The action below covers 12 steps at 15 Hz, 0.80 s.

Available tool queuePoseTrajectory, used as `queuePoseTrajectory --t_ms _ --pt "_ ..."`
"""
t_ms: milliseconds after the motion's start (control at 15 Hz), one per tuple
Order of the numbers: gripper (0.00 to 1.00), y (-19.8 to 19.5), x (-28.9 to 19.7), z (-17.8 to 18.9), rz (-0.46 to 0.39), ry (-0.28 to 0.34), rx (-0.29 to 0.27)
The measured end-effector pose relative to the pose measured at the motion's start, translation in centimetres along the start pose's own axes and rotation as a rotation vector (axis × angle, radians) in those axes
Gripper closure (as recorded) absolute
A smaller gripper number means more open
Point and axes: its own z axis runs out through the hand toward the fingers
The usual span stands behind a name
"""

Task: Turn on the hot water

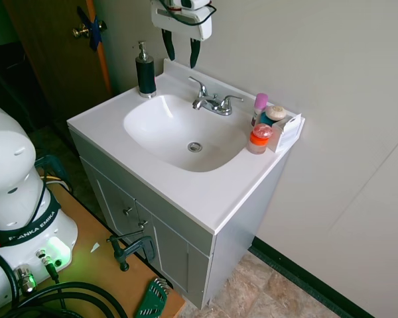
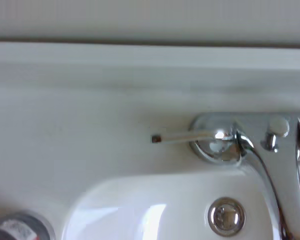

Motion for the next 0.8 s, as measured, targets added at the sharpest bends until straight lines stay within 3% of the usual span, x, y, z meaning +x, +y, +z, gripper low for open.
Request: queuePoseTrajectory --t_ms 600,667,800 --pt "1.0 -7.2 4.2 3.1 0.022 -0.02 -0.016" --pt "0.0 -7.5 4.2 3.6 0.021 -0.024 -0.02" --pt "0.0 -7.9 3.9 4.7 0.017 -0.034 -0.035"
